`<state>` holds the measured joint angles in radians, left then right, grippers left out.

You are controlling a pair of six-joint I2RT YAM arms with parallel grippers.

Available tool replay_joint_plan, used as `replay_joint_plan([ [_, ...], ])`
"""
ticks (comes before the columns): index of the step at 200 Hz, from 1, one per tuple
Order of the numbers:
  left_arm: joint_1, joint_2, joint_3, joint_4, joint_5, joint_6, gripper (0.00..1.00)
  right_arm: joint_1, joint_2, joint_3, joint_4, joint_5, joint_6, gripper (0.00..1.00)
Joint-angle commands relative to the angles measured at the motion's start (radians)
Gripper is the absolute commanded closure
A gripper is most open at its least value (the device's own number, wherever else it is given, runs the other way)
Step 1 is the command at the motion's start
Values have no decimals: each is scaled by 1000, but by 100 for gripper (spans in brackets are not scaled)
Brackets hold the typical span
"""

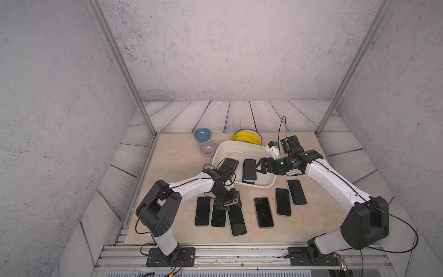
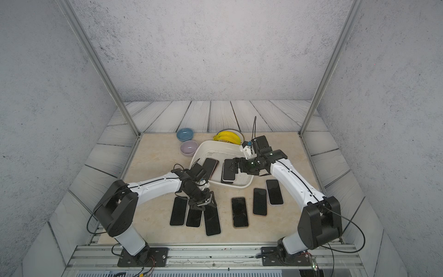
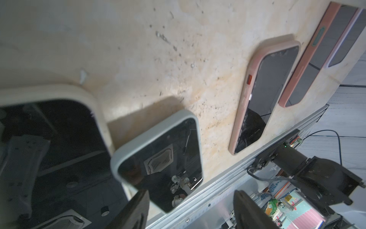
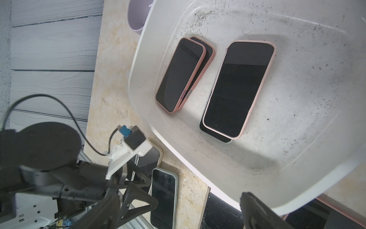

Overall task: Take the phone out of the storage box
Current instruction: Adjust the storage box at the center of the board, then pick up the phone from the storage box.

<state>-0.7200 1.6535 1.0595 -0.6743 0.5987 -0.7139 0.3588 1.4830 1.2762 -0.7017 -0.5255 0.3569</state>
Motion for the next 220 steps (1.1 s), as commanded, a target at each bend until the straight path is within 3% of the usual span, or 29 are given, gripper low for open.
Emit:
replay_joint_plan([
  [1, 4, -71, -34, -107, -69, 58, 27, -1, -5, 7, 25, -5, 30, 0],
  [78, -13, -120, -130, -61, -18, 56, 27, 1, -4, -14, 64, -16, 68, 0],
  [145, -126, -4, -106, 20, -16, 35, 27, 0, -30, -42, 36, -8, 48, 0],
  [189, -134, 57, -90, 40, -34, 29, 27, 0, -53, -46, 8, 3, 22, 0],
  [220, -133, 122, -4, 24, -59, 42, 27, 0, -65, -48, -1, 7, 14, 0],
])
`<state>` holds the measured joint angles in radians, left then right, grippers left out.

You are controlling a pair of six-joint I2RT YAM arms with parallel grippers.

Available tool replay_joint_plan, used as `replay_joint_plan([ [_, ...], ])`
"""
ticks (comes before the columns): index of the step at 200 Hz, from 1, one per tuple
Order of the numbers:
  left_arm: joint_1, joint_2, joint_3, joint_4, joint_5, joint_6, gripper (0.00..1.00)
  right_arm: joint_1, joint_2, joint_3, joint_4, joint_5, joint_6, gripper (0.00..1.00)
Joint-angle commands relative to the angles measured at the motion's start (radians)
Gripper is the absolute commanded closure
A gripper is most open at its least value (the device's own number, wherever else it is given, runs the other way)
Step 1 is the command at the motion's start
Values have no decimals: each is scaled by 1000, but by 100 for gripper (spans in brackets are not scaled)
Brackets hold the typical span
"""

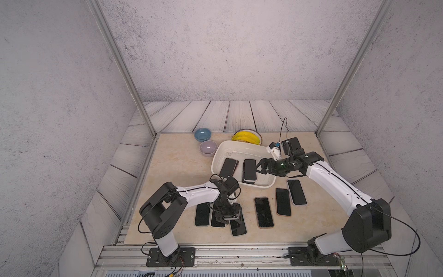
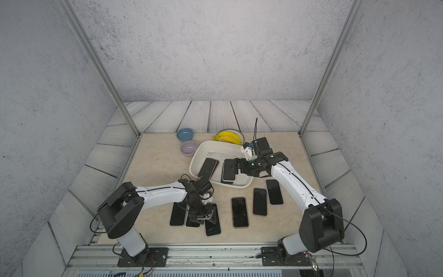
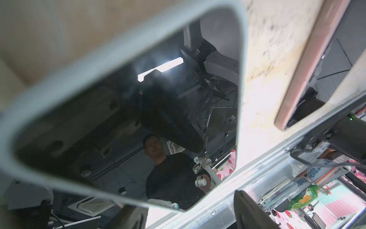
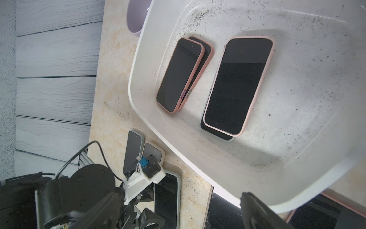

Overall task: Take the phone out of the storage box
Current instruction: Pick up the phone from the storage box.

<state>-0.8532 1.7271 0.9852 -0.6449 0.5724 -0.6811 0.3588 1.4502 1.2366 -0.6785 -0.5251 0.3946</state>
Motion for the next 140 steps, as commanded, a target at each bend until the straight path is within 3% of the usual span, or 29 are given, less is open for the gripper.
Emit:
replay_joint_plan([
  [1, -1, 51, 74, -5, -33, 9, 27, 0, -32, -8, -25, 7, -24, 0],
  [31, 0, 104, 145, -53, -52, 38, 26, -1, -35, -3, -31, 7, -29, 0],
  [62, 2, 50, 134, -113, -64, 68, 26, -1, -34, 6, -33, 17, -31, 0],
  [106, 27, -203, 128, -300, -143, 117, 26, 0, 8, 38, -19, 114, 33, 0],
  [140, 142, -431, 123, -406, -229, 111, 26, 35, 140, 160, -75, 238, 54, 0],
])
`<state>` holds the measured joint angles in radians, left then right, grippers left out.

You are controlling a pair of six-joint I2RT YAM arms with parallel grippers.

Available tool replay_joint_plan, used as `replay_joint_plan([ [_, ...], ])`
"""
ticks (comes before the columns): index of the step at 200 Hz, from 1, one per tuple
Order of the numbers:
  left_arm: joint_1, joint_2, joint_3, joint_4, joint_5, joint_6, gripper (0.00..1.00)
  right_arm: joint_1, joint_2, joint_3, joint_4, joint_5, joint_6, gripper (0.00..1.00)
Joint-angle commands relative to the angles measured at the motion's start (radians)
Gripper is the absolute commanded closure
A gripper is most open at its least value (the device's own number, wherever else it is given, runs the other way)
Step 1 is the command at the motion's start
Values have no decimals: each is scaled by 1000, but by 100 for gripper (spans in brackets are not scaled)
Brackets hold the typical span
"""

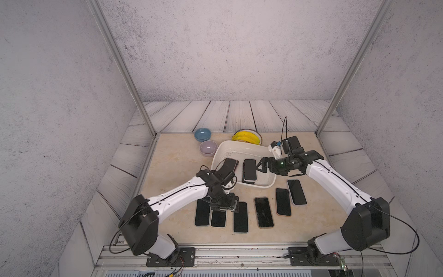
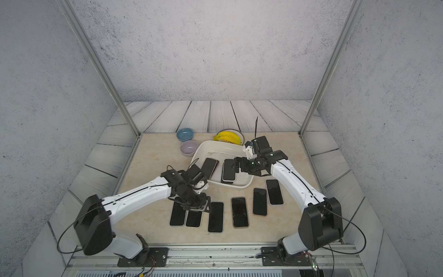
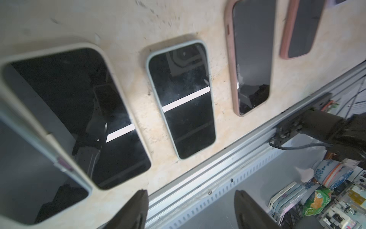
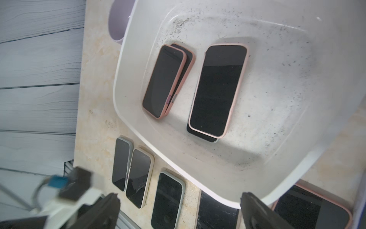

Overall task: Take the phone out of the storage box
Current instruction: Pick up the phone from the storage box.

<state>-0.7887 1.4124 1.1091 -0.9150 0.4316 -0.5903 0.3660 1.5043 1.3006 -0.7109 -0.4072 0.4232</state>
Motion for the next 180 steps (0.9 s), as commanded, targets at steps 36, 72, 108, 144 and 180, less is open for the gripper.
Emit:
replay_joint_plan([
  [36, 247, -285, -19, -128, -145, 28, 25, 96, 329, 350, -215, 313, 58, 0],
  [72, 272, -296, 11, -170, -183, 88, 24, 134, 518, 522, -278, 422, 82, 0],
  [108, 272, -311, -11, -171, -188, 109, 24, 149, 643, 612, -316, 473, 104, 0],
  [144, 272, -329, -46, -168, -177, 114, 23, 161, 711, 642, -295, 453, 108, 0],
  [180, 272, -325, -57, -168, -166, 110, 23, 162, 778, 683, -295, 435, 117, 0],
])
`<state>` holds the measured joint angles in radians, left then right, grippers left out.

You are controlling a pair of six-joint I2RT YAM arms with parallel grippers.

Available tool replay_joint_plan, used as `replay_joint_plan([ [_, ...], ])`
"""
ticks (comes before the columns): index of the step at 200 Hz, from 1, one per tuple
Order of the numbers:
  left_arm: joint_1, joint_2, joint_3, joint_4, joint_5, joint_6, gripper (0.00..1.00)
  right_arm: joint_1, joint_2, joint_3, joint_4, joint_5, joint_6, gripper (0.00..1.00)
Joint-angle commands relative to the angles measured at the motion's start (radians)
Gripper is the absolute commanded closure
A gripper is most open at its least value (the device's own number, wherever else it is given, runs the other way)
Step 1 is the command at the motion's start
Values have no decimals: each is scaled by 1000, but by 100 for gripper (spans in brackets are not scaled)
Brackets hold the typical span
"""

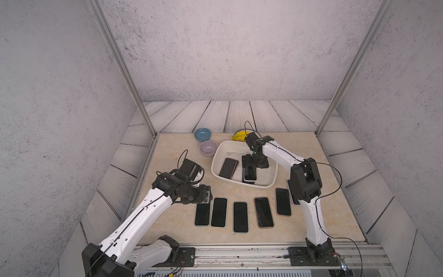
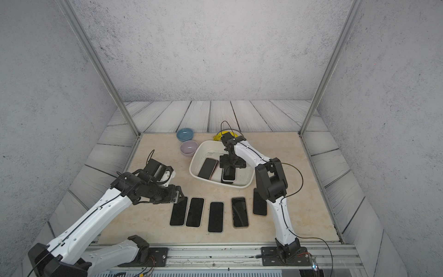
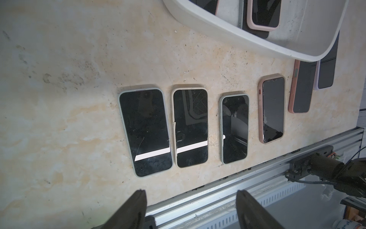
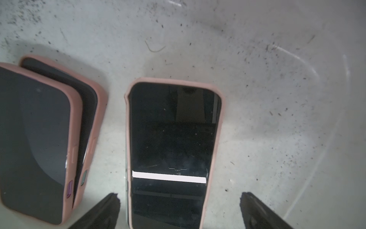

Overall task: Take the phone out of the storage box
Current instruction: Pick up the phone from the storage box.

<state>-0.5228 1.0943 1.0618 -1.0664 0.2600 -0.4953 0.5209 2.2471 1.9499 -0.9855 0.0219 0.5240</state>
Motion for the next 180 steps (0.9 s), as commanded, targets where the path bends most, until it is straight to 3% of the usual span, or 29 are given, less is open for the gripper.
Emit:
replay_joint_plan([
  [1, 6, -6, -10, -16, 5, 15, 23, 8, 37, 35, -21, 5, 16, 0],
  [92, 6, 27, 2, -17, 6, 19, 22, 9, 129, 76, -25, -4, 31, 1],
  [150, 6, 54, 6, -9, 7, 20, 22, 7, 125, 69, -17, -13, 22, 28],
  [180, 6, 83, 24, -4, 17, 26, 22, 7, 93, 46, 5, -31, 18, 31],
])
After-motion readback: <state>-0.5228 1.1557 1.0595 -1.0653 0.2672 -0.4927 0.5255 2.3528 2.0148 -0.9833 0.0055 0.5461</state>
